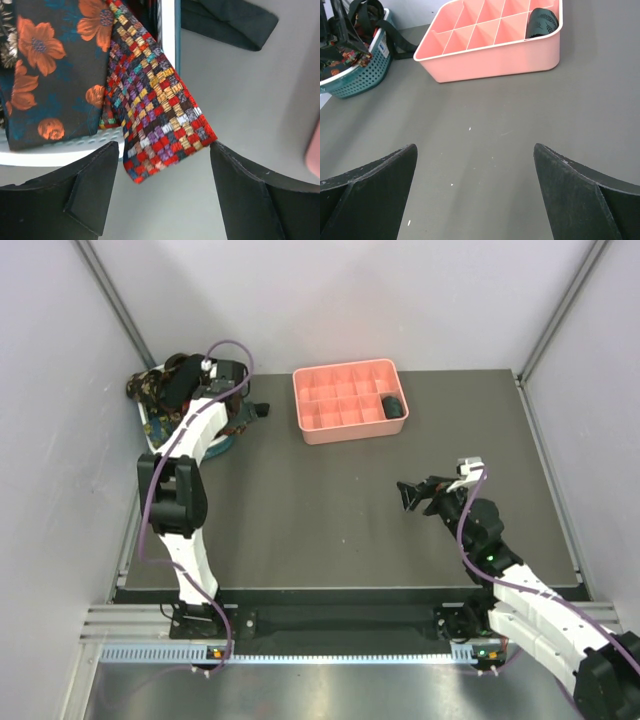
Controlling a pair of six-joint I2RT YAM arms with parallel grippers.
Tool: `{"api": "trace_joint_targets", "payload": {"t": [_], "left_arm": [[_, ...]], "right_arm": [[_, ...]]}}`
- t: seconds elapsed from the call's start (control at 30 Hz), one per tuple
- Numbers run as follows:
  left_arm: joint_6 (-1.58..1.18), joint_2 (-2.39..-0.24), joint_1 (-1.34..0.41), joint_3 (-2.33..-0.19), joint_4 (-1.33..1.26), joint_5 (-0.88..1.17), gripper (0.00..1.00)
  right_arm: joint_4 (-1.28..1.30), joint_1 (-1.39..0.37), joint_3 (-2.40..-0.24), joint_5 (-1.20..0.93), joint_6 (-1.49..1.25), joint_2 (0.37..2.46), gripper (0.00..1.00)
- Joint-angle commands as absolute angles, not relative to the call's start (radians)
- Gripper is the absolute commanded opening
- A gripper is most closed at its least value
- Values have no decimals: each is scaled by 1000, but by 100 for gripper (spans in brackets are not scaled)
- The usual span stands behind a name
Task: Roll the ties
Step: Grab a tie with the left arm
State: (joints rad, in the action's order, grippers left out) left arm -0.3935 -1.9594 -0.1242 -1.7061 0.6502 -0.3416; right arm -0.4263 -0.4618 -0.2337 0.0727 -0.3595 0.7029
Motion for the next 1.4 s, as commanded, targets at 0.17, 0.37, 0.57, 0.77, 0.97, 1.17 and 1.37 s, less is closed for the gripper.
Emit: {"api": "trace_joint_targets", "payload": {"t": [0.17, 0.37, 0.57, 0.77, 0.97, 1.17, 1.37], "left_arm": [[-270, -2037, -124, -1746, 627, -382, 59], [-299, -2016, -123, -1776, 640, -396, 4], [-321, -1931, -123, -1778, 629, -489, 0], [-356, -1842, -123, -1789, 609, -560, 0], [-385, -1763, -123, -1874, 601, -540, 0], [-419, -1654, -123, -1965, 557, -532, 0], [-543, -1487, -129, -1913, 491, -301, 0]], "right_arm": [[-471, -465, -247, 58, -353, 718, 100], [-472, -465, -248, 60, -350, 716, 100], [-474, -465, -249, 54, -350, 718, 100], [-474, -466, -250, 52, -350, 724, 100], [-472, -465, -253, 48, -348, 727, 100], [-472, -463, -255, 43, -345, 732, 100], [-472, -465, -255, 43, -341, 724, 100]]}}
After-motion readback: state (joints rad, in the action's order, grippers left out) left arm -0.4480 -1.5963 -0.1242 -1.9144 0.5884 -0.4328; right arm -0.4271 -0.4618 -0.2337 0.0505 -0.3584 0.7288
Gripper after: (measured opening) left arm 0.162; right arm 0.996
